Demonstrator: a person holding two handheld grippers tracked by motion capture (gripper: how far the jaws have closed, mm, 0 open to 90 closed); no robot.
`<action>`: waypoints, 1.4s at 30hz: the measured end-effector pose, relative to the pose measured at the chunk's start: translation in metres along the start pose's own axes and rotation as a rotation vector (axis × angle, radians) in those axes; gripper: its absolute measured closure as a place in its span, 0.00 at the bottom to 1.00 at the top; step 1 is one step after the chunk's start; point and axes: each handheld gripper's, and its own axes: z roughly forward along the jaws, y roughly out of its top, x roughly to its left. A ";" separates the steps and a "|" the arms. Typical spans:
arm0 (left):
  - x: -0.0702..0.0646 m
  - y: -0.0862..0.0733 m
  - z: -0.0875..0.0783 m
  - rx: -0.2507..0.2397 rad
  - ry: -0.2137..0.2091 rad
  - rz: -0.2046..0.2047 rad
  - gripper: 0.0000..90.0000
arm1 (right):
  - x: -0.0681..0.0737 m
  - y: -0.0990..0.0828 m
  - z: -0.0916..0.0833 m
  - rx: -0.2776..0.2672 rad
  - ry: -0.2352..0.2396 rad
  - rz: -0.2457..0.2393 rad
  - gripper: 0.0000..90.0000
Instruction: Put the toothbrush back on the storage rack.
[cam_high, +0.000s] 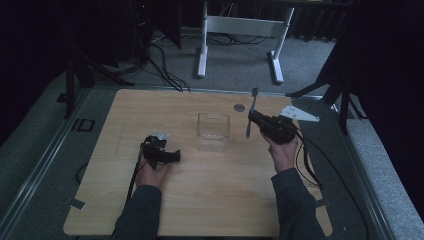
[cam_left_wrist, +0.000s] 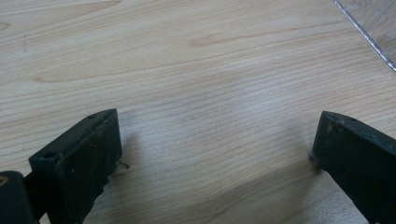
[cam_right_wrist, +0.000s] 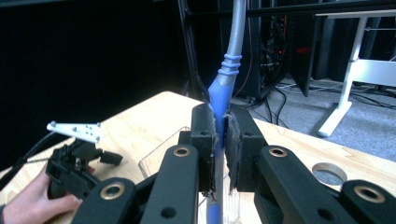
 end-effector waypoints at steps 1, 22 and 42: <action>0.000 0.000 0.000 0.000 0.000 0.001 0.02 | 0.000 0.000 0.000 -0.003 -0.001 0.005 0.91; 0.000 0.000 0.000 0.000 -0.001 0.001 0.02 | 0.008 0.006 0.018 -0.030 0.017 0.018 0.91; 0.000 0.000 0.000 0.001 -0.001 0.002 0.02 | 0.013 0.006 0.034 -0.023 0.026 0.023 0.91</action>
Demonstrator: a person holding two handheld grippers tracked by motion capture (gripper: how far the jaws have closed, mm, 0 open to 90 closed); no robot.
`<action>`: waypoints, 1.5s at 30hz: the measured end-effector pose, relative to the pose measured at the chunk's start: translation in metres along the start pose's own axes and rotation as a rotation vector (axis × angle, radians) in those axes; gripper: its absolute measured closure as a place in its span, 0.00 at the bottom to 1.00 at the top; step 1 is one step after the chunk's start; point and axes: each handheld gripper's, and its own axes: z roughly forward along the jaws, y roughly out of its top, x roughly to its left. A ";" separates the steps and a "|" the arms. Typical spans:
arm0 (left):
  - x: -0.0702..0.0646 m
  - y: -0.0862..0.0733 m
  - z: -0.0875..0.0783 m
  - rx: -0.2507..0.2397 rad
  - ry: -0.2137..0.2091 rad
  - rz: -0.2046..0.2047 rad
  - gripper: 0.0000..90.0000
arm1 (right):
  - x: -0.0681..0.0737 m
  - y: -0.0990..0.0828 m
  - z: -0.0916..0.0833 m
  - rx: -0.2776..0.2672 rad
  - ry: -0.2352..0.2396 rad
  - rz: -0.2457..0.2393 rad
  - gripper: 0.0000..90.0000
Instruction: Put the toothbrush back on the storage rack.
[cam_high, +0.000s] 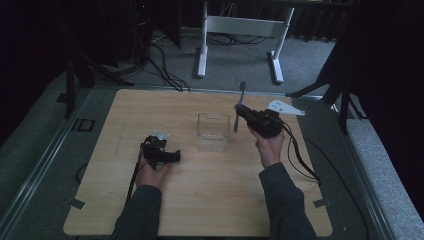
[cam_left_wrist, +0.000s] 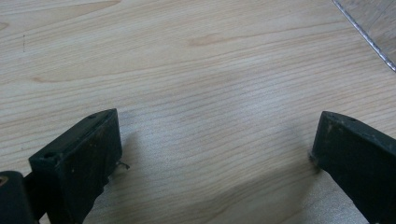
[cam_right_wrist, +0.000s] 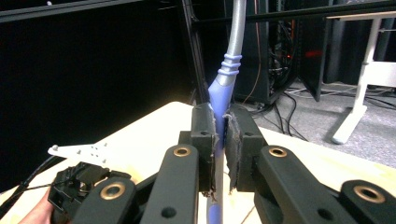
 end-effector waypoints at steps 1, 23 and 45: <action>0.000 0.000 0.000 0.000 0.000 0.000 0.02 | 0.001 0.000 0.001 0.000 0.002 0.001 0.91; 0.000 0.000 0.000 0.000 0.000 -0.001 0.02 | 0.000 -0.005 0.017 0.030 0.015 0.012 0.91; 0.000 0.000 0.000 -0.001 -0.002 0.000 0.02 | -0.004 -0.016 0.032 0.065 0.018 0.039 0.91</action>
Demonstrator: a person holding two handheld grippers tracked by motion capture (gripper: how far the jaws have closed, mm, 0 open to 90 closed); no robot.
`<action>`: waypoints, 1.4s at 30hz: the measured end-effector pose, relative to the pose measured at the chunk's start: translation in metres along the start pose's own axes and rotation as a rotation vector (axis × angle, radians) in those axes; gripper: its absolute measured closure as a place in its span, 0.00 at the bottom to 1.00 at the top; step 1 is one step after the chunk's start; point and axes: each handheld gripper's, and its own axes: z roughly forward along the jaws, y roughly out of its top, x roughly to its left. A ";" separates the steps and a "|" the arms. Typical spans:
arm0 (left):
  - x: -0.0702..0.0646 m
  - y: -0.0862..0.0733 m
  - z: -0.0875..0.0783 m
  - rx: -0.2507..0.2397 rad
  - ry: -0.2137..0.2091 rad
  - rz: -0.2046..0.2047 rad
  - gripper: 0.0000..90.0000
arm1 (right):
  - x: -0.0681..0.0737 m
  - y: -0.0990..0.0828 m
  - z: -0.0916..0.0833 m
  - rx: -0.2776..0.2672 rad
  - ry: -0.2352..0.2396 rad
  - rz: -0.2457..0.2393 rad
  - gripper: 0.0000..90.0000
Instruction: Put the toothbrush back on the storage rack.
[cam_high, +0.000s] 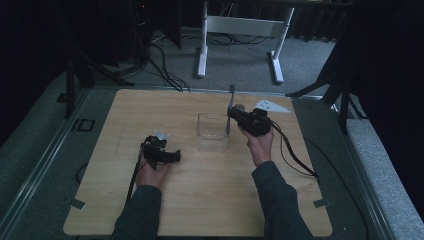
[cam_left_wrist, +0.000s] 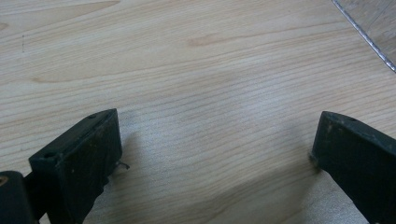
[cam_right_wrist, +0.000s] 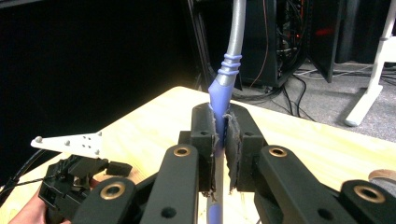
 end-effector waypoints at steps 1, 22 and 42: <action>0.000 0.000 0.000 0.000 0.000 0.000 0.02 | 0.000 0.000 0.001 0.003 0.001 0.001 0.91; 0.000 0.000 0.000 0.000 0.000 0.000 0.02 | 0.000 -0.007 0.013 0.046 -0.015 -0.018 0.91; 0.000 0.000 0.000 0.000 0.000 0.000 0.02 | 0.002 -0.015 0.024 0.114 -0.018 -0.054 0.91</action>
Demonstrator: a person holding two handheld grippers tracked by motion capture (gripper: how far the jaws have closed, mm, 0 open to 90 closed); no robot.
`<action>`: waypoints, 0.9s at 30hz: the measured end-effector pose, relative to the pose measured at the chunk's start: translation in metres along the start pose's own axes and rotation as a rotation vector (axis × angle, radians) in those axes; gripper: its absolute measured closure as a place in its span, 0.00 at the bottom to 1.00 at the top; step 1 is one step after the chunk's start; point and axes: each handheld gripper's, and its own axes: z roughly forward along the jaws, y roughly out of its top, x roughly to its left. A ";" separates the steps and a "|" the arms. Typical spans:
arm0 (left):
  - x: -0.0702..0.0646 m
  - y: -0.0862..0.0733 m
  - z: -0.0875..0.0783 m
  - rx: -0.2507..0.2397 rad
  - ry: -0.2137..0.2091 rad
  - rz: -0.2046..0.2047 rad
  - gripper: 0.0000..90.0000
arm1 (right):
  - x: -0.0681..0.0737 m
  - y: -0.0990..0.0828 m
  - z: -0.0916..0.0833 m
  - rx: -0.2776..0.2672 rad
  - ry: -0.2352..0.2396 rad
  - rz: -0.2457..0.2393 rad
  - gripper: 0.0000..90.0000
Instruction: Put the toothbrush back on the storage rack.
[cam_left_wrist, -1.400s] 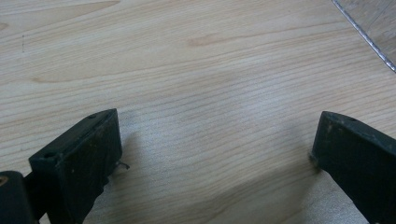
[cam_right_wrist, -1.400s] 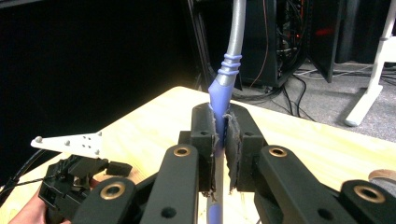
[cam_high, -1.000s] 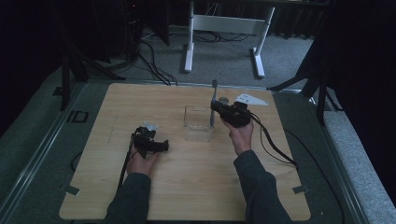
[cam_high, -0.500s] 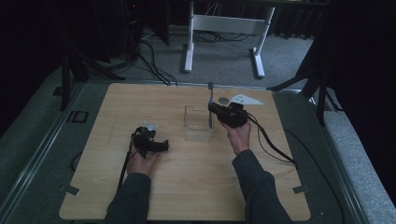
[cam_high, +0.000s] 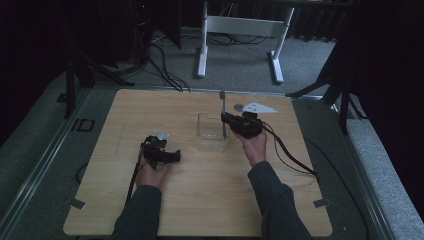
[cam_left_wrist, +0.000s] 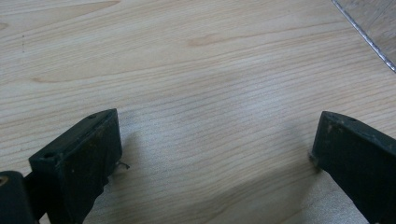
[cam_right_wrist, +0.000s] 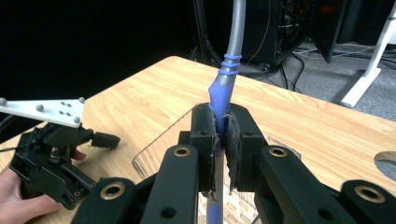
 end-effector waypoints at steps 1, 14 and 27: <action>0.000 0.000 0.000 0.000 0.000 0.000 0.02 | 0.000 -0.001 0.001 0.005 -0.001 -0.002 0.91; 0.000 0.000 0.000 0.000 0.000 0.000 0.02 | 0.003 -0.009 0.007 0.064 0.001 -0.028 0.84; 0.000 0.000 0.000 -0.001 -0.003 0.003 0.02 | -0.002 -0.013 -0.006 0.045 -0.013 -0.001 0.58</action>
